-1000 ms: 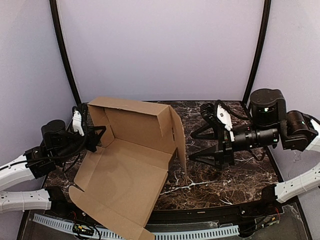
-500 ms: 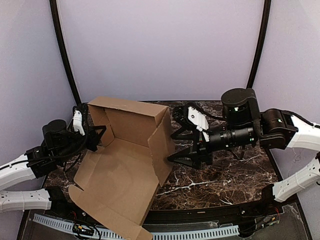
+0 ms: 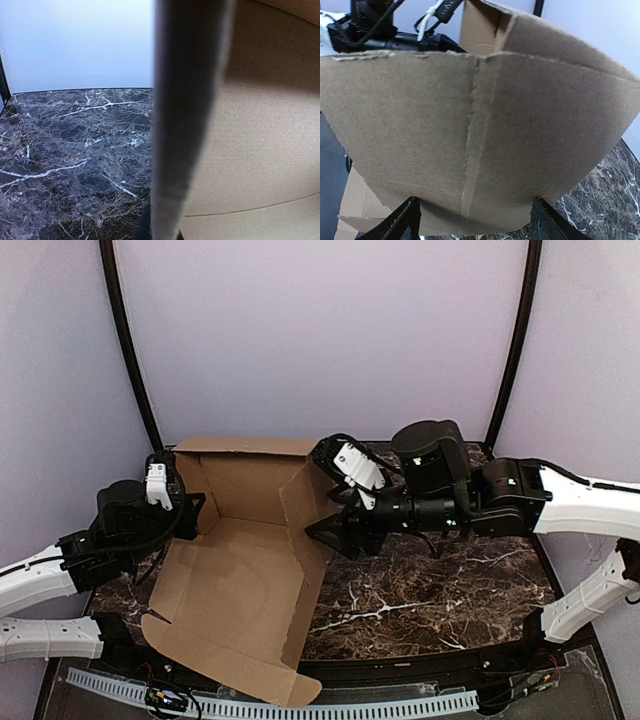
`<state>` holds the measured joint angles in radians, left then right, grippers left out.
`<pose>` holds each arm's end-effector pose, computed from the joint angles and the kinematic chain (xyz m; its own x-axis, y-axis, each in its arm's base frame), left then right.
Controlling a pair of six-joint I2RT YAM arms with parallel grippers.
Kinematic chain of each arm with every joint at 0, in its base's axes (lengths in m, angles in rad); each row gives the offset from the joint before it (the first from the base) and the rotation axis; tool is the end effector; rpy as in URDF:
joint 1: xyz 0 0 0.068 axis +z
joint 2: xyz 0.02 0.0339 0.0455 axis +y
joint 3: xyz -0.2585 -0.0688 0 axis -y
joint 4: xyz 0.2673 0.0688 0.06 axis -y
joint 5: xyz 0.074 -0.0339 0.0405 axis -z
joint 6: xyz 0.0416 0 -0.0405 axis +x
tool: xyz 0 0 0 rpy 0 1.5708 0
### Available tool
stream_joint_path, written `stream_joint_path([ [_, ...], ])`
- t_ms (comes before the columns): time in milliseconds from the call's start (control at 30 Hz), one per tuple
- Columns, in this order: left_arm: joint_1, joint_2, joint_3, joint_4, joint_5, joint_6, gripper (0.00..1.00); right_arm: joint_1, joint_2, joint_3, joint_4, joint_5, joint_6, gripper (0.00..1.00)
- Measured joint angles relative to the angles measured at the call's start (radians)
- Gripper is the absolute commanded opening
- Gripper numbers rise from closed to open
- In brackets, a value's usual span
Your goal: Fold the paper box
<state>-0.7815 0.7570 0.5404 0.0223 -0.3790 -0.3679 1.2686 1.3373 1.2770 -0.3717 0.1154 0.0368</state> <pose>0.1646 -0.1416 0.2704 -0.2706 -0.2023 -0.9412 0.3208 0.9029 -0.2862 0.1044 0.3187 0.3605 -0.1583 -0.3849 -0.9093 -0.9120 0.4099 -0.0148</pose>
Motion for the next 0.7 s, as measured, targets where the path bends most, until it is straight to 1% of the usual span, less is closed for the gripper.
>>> stream_joint_path([
  [233,0.000,0.034,0.000,-0.028,-0.062,-0.037,0.01,0.000,0.083,0.011,0.034,0.133,0.071,0.76],
  [400,0.001,0.056,0.000,-0.033,-0.092,-0.069,0.01,0.000,0.141,0.056,0.043,0.219,0.111,0.75],
  [567,0.001,0.069,0.000,-0.035,-0.110,-0.097,0.01,0.000,0.210,0.108,0.052,0.332,0.141,0.70],
  [700,0.001,0.068,0.000,-0.045,-0.124,-0.100,0.01,0.000,0.251,0.120,0.055,0.398,0.156,0.63],
])
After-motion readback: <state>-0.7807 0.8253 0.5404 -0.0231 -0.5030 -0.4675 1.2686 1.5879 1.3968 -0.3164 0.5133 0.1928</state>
